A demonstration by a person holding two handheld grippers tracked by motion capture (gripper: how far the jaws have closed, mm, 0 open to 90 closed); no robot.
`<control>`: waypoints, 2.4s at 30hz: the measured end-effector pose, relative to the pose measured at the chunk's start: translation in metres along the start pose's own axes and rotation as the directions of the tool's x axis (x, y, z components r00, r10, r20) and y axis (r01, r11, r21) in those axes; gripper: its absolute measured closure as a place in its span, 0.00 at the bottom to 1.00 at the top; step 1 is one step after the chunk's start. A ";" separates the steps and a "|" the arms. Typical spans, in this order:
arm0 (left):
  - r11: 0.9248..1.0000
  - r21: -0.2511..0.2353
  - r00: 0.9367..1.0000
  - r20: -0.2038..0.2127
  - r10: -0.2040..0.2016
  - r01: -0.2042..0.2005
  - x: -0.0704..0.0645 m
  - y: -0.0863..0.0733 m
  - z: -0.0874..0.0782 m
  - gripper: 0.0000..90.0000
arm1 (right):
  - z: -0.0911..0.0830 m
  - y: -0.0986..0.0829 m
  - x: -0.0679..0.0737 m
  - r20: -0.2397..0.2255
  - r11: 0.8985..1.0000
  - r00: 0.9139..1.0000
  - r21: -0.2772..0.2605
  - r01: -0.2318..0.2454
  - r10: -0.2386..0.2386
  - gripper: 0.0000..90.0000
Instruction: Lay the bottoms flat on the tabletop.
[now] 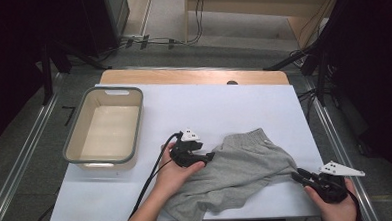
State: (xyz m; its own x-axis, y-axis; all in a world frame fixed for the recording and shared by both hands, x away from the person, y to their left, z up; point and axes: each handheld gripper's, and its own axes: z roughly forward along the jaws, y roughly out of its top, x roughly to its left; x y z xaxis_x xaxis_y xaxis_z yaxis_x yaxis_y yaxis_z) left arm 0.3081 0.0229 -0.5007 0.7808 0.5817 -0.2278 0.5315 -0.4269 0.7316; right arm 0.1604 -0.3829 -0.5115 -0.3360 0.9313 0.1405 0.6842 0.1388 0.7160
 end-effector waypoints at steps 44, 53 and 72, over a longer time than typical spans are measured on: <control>0.985 -0.060 0.980 -0.132 0.150 -0.159 -0.015 0.029 -0.026 0.98 | 0.093 0.139 0.001 -0.038 0.993 0.996 -0.088 0.079 -0.082 0.86; 0.988 -0.043 0.976 -0.168 0.140 -0.149 0.002 0.046 -0.003 0.92 | 0.102 0.158 -0.020 -0.023 0.995 1.000 -0.103 0.001 -0.003 0.83; 0.984 -0.096 0.986 0.055 0.157 -0.151 -0.054 0.011 -0.034 0.39 | 0.049 0.072 -0.003 0.012 0.995 1.000 -0.098 0.017 -0.016 0.41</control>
State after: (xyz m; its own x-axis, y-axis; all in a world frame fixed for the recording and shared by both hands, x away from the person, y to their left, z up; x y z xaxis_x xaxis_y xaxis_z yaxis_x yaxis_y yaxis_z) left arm 0.2604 0.0103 -0.4585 0.8712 0.4689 -0.1453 0.3736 -0.4412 0.8160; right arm 0.2423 -0.3594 -0.4943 -0.3393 0.9329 0.1208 0.6114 0.1212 0.7820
